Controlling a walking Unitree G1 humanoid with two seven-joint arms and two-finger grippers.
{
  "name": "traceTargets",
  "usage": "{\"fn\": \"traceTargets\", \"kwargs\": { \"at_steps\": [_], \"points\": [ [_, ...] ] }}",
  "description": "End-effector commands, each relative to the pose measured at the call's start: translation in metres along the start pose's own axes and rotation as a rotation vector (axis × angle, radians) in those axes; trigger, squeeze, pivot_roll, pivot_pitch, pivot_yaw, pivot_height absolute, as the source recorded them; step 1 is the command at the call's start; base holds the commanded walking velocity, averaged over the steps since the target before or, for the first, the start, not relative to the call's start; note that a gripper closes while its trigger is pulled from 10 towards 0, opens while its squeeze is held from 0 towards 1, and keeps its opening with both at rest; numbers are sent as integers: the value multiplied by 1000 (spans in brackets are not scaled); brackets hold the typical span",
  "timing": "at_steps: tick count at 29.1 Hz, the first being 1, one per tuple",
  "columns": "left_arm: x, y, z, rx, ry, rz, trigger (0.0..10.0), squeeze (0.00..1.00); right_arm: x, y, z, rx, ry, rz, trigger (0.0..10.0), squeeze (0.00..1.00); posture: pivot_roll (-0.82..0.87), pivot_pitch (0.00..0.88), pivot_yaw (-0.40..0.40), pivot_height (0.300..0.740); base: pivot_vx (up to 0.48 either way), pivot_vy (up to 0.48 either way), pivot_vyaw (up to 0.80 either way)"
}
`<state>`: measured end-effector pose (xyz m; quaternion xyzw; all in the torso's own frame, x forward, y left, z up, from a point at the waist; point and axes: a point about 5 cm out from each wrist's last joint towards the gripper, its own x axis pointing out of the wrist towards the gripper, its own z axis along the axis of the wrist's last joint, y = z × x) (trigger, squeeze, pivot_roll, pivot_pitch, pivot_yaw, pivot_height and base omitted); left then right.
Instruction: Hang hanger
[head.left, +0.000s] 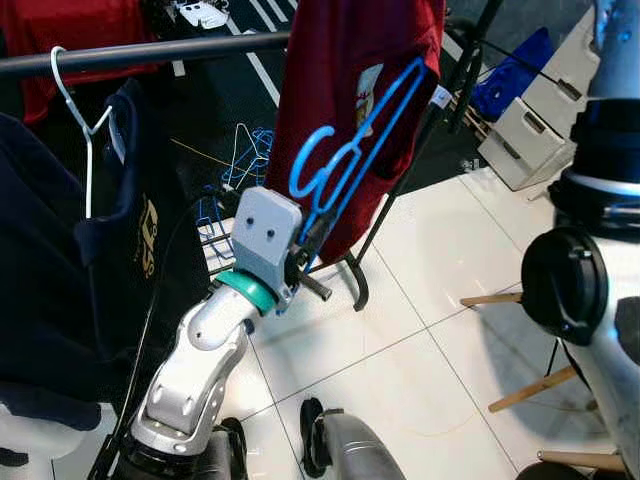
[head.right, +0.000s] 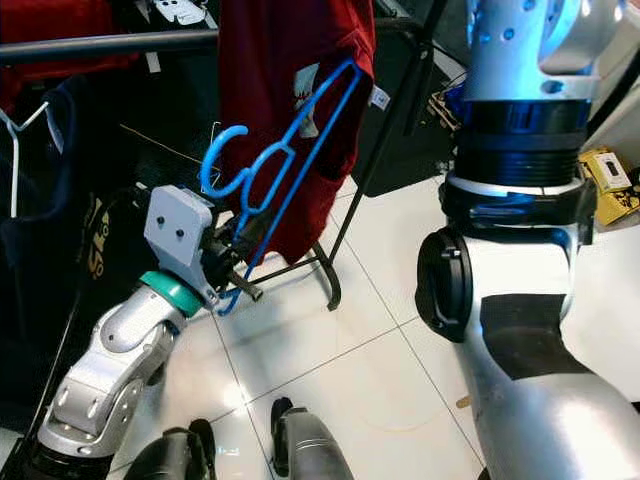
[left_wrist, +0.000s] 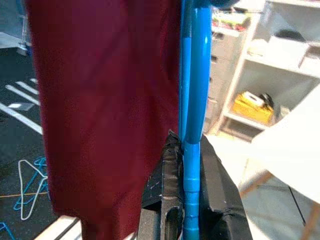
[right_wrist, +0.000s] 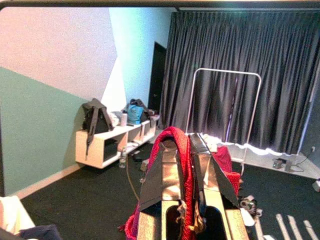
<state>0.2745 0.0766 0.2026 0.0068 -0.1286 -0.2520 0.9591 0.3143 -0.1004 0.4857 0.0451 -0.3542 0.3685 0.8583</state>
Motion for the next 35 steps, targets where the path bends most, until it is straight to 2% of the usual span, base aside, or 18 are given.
{"fn": "traceTargets", "kwargs": {
  "at_steps": [1,2,3,5,7,8,9,10,12,13,15,17,18,19,22,29,35],
  "points": [
    [3,2,1,-2,-18,35,10000,0,-3,1,7,-21,-21,3,10000,0,-154,120,-86,740,0,0,0],
    [5,8,5,2,-35,79,10000,0,-6,-3,5,-38,-4,-19,10000,0,-154,120,-86,740,0,0,0],
    [5,8,5,2,-35,79,10000,0,-6,-3,5,-38,-4,-19,10000,0,-154,120,-86,740,0,0,0],
    [6,18,13,28,-72,141,10000,0,-11,-15,4,-115,31,-89,10000,0,-158,124,-82,740,0,0,0],
    [5,21,16,38,-84,156,10000,0,-12,-20,4,-144,42,-115,10000,0,-158,124,-82,740,0,0,0],
    [1,24,21,49,-95,156,10000,0,-14,-28,4,-200,58,-164,10000,0,-157,126,-80,740,0,0,0],
    [-4,25,26,52,-101,142,10000,0,-17,-36,3,-231,70,-204,10000,0,-156,126,-79,740,0,0,0],
    [-4,25,26,52,-101,142,10000,0,-17,-36,3,-231,70,-204,10000,0,-156,126,-79,740,0,0,0],
    [-16,23,32,53,-95,71,10000,0,-21,-52,1,-283,94,-284,10000,0,-147,128,-81,740,0,0,0],
    [-16,23,32,53,-95,71,10000,0,-21,-52,1,-283,94,-284,10000,0,-147,128,-81,740,0,0,0],
    [-29,18,35,38,-73,-29,10000,0,-25,-62,0,-326,104,-345,10000,0,-138,128,-83,740,0,0,0],
    [-29,18,35,38,-73,-29,10000,0,-25,-62,0,-326,104,-345,10000,0,-138,128,-83,740,0,0,0],
    [-35,16,36,16,-64,-77,10000,0,-26,-65,0,-348,105,-364,10000,0,-137,128,-84,740,0,0,0],
    [-35,16,36,16,-64,-77,10000,0,-26,-65,0,-348,105,-364,10000,0,-137,128,-84,740,0,0,0],
    [-41,14,41,-56,-76,-116,10000,0,-27,-68,-3,-377,115,-377,10000,0,-137,126,-90,740,0,0,0],
    [-34,13,43,-111,-94,-103,10000,0,-23,-65,-6,-397,115,-347,10000,0,-150,122,-92,740,0,0,0],
    [-25,8,41,-135,-106,-83,10000,0,-16,-56,-4,-352,94,-287,10000,0,-153,119,-101,740,0,0,0]
  ]
}}
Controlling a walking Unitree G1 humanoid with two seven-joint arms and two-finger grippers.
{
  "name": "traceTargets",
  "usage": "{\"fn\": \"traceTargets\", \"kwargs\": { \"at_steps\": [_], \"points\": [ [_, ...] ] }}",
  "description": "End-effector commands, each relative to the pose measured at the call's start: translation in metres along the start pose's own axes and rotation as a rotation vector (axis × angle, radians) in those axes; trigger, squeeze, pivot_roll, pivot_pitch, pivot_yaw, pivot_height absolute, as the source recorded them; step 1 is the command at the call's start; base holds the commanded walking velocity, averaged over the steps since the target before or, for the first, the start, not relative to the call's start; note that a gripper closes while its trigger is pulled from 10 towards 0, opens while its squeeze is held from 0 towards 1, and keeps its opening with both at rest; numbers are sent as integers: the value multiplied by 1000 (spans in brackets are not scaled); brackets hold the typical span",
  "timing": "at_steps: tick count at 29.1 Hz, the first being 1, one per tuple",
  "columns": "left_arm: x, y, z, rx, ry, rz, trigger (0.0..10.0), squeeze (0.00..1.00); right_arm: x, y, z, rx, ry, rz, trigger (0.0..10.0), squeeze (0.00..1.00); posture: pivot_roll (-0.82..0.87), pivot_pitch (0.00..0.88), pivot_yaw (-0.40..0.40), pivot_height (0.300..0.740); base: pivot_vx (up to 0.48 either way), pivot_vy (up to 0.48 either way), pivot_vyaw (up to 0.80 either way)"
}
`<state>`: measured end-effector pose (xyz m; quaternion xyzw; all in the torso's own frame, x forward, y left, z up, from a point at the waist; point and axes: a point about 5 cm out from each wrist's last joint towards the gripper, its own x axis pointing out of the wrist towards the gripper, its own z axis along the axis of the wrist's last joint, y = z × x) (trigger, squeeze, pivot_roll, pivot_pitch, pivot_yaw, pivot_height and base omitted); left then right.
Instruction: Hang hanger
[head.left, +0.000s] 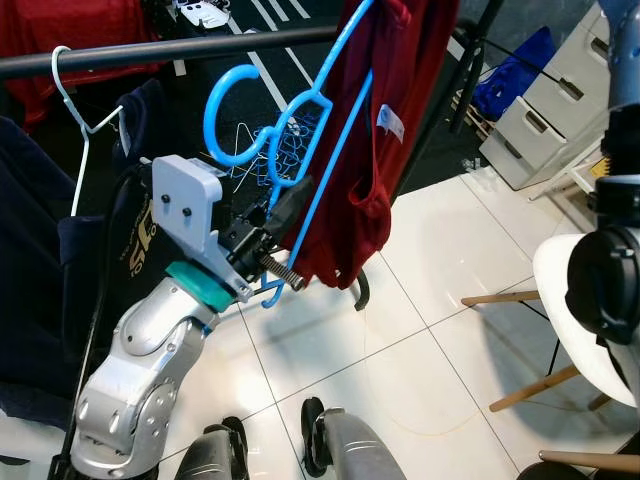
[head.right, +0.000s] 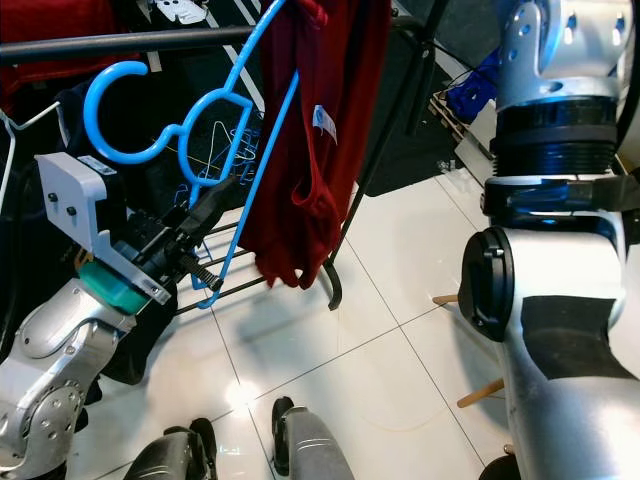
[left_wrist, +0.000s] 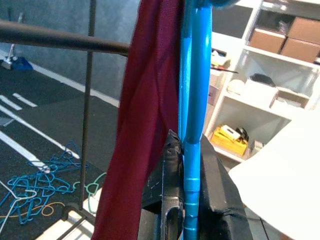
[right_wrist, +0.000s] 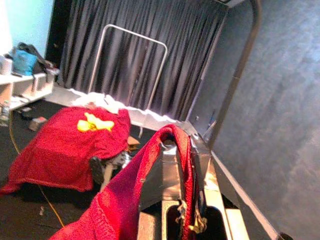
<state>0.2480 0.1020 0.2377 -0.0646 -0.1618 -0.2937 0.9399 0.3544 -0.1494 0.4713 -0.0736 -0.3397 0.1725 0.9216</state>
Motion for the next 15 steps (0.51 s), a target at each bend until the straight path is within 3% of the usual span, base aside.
{"fn": "traceTargets", "kwargs": {
  "at_steps": [1,4,8,11,15],
  "points": [
    [7,-5,-6,-11,0,1,10000,0,2,4,17,16,-60,29,10000,0,-159,115,-102,740,0,0,0],
    [12,-8,-11,-18,2,4,10000,0,3,7,20,32,-71,43,10000,0,-162,115,-102,740,0,0,0],
    [27,-19,-30,-55,37,-16,10000,0,11,16,44,126,-145,88,10000,0,-183,111,-103,740,0,0,0],
    [27,-19,-30,-55,37,-16,10000,0,11,16,44,126,-145,88,10000,0,-183,111,-103,740,0,0,0],
    [37,-22,-35,-65,30,4,10000,0,14,26,55,183,-169,115,10000,0,-185,108,-106,740,0,0,0]
  ]
}}
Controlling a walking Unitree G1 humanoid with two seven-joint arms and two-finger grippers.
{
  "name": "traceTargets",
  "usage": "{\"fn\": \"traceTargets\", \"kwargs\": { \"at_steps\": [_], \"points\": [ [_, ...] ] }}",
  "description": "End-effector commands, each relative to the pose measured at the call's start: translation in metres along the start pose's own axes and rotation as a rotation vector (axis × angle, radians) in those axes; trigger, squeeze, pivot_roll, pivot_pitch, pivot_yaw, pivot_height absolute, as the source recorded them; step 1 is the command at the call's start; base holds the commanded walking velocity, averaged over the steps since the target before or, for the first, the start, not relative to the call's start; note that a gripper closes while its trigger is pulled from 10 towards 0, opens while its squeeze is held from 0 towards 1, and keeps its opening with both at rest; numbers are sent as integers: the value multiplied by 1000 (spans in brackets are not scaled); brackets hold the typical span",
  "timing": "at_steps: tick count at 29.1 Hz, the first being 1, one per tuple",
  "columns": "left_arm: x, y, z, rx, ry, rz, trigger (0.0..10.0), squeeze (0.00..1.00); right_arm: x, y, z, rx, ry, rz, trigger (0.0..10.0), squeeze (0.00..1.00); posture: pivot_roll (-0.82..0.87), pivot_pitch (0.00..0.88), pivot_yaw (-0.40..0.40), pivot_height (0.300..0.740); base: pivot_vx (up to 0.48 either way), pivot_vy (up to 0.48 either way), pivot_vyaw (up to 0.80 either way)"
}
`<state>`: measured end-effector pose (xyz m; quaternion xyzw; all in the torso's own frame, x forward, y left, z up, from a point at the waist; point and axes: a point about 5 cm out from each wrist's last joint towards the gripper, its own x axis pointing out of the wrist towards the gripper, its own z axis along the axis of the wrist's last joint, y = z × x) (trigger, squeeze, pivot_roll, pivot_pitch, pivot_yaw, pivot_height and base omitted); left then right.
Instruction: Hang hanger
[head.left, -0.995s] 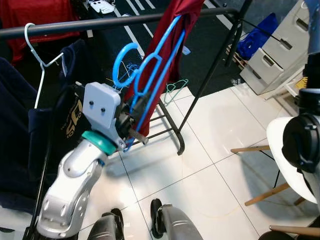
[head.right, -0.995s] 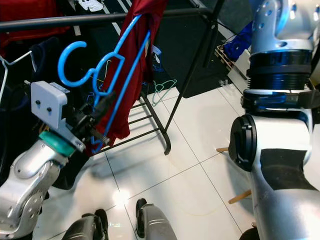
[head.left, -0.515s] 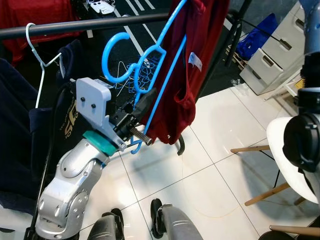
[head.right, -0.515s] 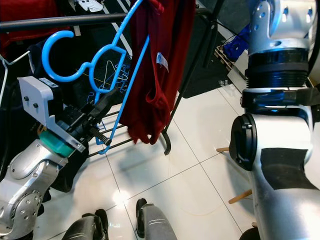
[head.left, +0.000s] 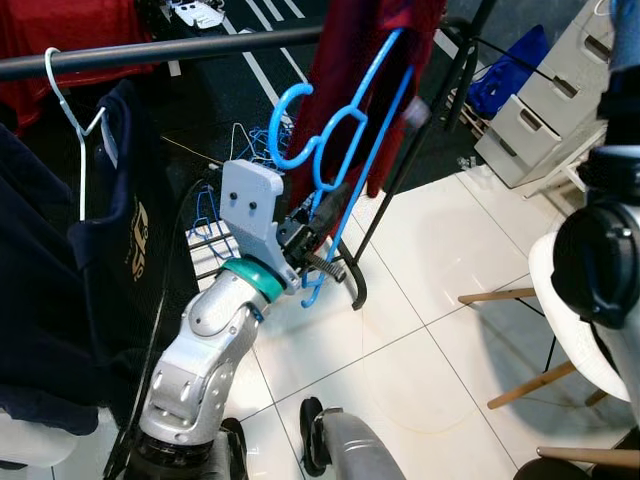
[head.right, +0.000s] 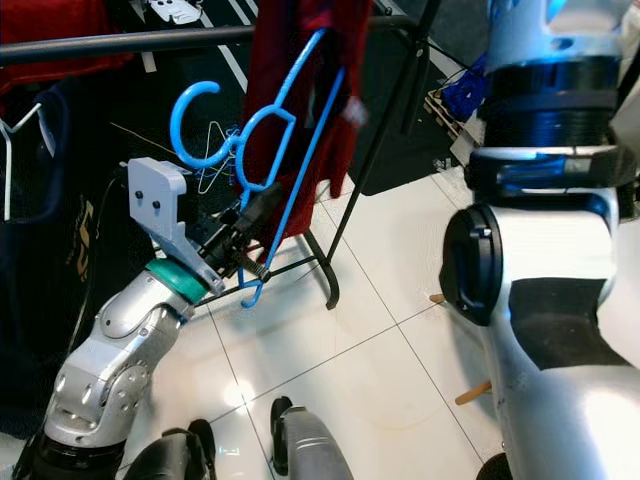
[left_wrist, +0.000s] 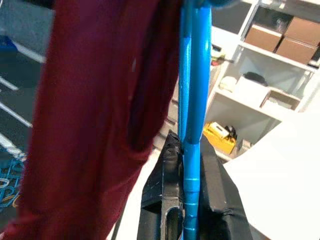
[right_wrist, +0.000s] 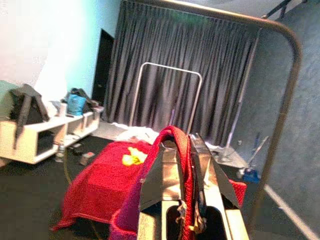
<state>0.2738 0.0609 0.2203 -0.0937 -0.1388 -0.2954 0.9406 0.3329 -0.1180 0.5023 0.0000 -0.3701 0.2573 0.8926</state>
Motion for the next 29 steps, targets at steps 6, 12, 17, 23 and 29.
{"fn": "traceTargets", "kwargs": {
  "at_steps": [6,12,17,23,29],
  "points": [
    [11,26,4,96,-44,266,10000,0,-4,-4,16,-50,-42,-27,10000,0,-184,116,-104,740,0,0,0],
    [2,38,26,152,-105,325,10000,0,-11,-23,9,-118,-7,-103,10000,0,-179,117,-99,740,0,0,0],
    [-5,36,34,149,-111,268,10000,0,-12,-30,5,-139,6,-130,10000,0,-173,116,-99,740,0,0,0],
    [-28,29,52,119,-122,131,10000,0,-16,-40,-7,-197,46,-172,10000,0,-151,109,-103,740,0,0,0],
    [-32,23,58,46,-141,51,10000,0,-17,-41,-14,-212,71,-168,10000,0,-156,102,-104,740,0,0,0]
  ]
}}
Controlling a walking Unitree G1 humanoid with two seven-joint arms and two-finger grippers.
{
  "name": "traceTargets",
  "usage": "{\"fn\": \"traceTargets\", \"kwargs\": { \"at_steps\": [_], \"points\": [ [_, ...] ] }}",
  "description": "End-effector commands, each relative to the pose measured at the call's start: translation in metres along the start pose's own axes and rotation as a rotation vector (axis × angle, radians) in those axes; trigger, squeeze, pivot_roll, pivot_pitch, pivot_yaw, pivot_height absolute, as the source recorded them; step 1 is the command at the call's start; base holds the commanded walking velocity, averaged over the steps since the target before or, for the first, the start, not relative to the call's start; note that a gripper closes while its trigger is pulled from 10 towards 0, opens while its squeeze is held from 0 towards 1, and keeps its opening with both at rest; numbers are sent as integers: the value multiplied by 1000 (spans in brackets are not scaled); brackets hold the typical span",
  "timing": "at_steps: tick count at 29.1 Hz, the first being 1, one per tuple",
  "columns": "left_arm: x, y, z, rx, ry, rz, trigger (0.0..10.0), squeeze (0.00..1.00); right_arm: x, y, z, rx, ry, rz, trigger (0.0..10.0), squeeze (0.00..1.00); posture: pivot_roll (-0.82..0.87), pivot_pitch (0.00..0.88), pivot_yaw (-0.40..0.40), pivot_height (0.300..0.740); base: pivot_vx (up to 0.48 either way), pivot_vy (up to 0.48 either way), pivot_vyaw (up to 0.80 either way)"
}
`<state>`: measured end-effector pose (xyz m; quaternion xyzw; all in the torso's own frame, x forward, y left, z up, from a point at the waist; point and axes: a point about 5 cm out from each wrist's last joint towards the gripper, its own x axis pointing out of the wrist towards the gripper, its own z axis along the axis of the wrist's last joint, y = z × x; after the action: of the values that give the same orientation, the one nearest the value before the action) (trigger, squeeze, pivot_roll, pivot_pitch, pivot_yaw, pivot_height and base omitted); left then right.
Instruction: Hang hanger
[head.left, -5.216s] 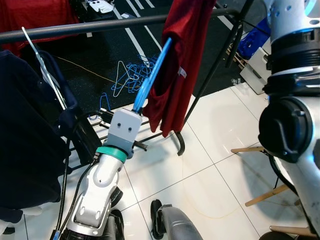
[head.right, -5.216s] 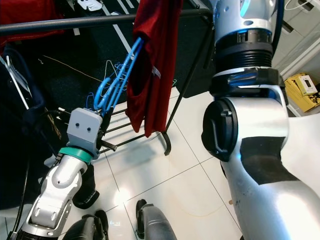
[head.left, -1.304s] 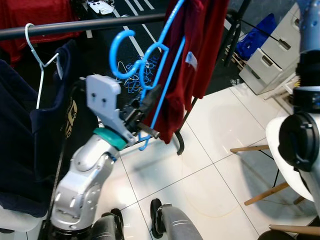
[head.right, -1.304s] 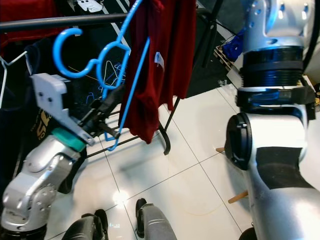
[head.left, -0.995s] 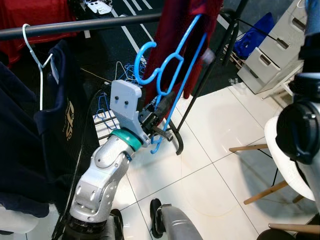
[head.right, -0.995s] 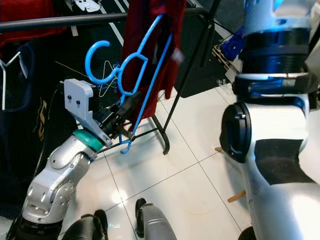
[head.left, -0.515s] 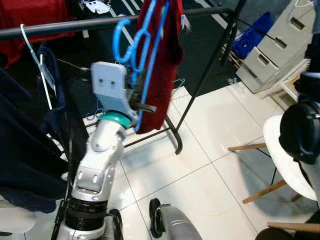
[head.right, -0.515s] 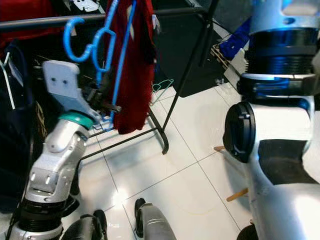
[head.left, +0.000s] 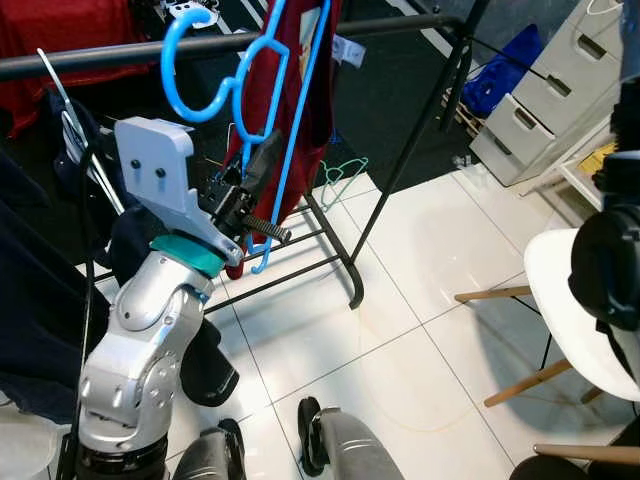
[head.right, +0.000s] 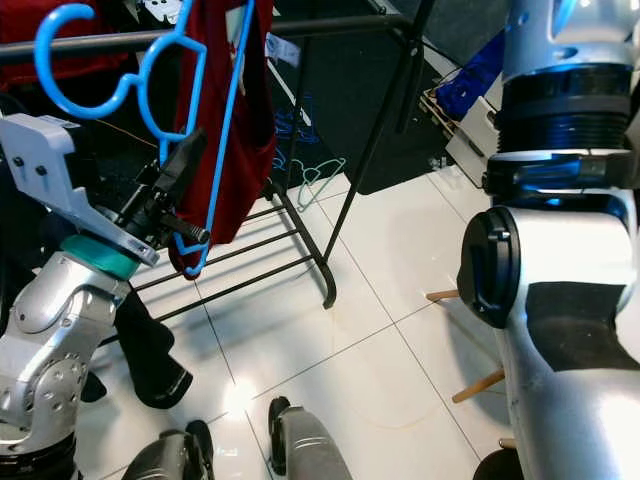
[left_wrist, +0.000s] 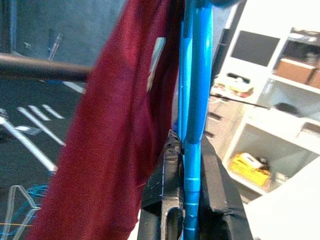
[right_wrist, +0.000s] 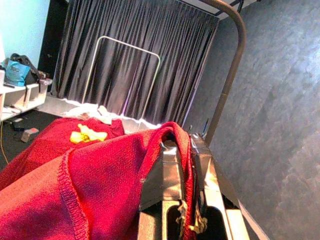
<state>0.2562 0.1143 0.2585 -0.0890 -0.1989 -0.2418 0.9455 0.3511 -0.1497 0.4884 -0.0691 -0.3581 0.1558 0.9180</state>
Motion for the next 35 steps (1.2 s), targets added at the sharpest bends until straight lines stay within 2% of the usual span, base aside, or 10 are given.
{"fn": "traceTargets", "kwargs": {
  "at_steps": [1,6,8,9,10,14,18,19,23,35],
  "points": [
    [-2,-11,4,-52,-27,-83,10000,0,-3,-8,-2,-16,6,-22,10000,0,-153,100,-108,740,0,0,0],
    [2,-17,-1,-88,-26,-112,10000,0,-3,-4,-4,-17,8,-5,10000,0,-159,93,-107,740,0,0,0],
    [0,-30,-8,-124,10,-212,10000,0,-2,-1,-4,-34,4,12,10000,0,-167,93,-106,740,0,0,0],
    [0,-30,-8,-124,10,-212,10000,0,-2,-1,-4,-34,4,12,10000,0,-167,93,-106,740,0,0,0],
    [-7,-36,-11,-142,42,-284,10000,0,-2,-1,-4,-76,-8,13,10000,0,-166,95,-110,740,0,0,0],
    [-16,-38,-7,-171,61,-373,10000,0,-3,4,-10,-157,-29,65,10000,0,-157,95,-111,740,0,0,0],
    [-16,-38,0,-203,54,-401,10000,0,-4,9,-18,-153,-21,82,10000,0,-158,96,-108,740,0,0,0],
    [-16,-38,0,-203,54,-401,10000,0,-4,9,-18,-153,-21,82,10000,0,-158,96,-108,740,0,0,0],
    [1,-21,-1,-106,10,-173,10000,0,-7,10,-19,-117,-16,91,10000,0,-158,104,-104,740,0,0,0],
    [18,-27,-23,-15,73,-84,10000,0,-3,27,19,-31,-153,181,10000,0,-174,106,-95,740,0,0,0]
  ]
}}
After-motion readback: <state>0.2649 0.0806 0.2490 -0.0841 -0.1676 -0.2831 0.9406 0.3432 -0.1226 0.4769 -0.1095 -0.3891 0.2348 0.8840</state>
